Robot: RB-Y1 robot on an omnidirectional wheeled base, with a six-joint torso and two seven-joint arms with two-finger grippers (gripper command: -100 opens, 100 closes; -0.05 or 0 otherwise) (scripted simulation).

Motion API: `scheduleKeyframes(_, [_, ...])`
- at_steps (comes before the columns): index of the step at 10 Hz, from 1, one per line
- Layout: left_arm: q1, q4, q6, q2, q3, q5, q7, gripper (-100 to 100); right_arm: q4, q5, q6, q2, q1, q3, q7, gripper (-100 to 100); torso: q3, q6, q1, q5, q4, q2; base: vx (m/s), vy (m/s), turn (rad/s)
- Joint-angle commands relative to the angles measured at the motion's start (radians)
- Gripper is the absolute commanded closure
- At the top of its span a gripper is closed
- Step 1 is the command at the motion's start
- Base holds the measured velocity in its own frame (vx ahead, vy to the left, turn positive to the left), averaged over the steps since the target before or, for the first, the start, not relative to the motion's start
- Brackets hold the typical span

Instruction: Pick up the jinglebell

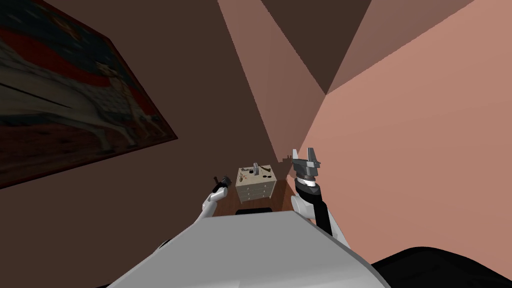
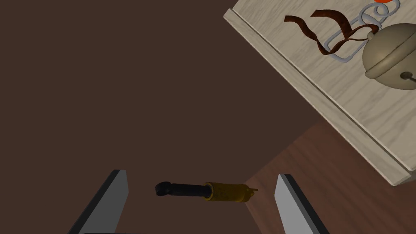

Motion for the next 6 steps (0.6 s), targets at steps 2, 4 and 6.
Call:
scheduleKeyframes(2, [-0.045, 0.089, 0.029, -0.028, -0.001, 0.003, 0.001, -100, 0.0, 0.0, 0.0, 0.0, 0.0, 0.0, 0.0, 0, 0.0, 0.0, 0.0, 0.0, 0.0, 0.0, 0.027, -0.027, 0.008])
scheduleKeyframes(4, [-0.06, 0.123, 0.043, -0.042, -0.003, 0.004, 0.001, -100, 0.0, 0.0, 0.0, 0.0, 0.0, 0.0, 0.0, 0, -0.001, 0.0, 0.0, 0.0, 0.0, -0.001, 0.046, -0.031, 0.005])
scheduleKeyframes(6, [-0.084, 0.171, 0.066, -0.071, -0.006, 0.006, 0.002, -100, 0.0, 0.0, 0.0, 0.0, 0.0, 0.0, 0.0, 0, 0.0, 0.0, 0.0, 0.0, 0.0, 0.0, 0.03, -0.023, 0.005])
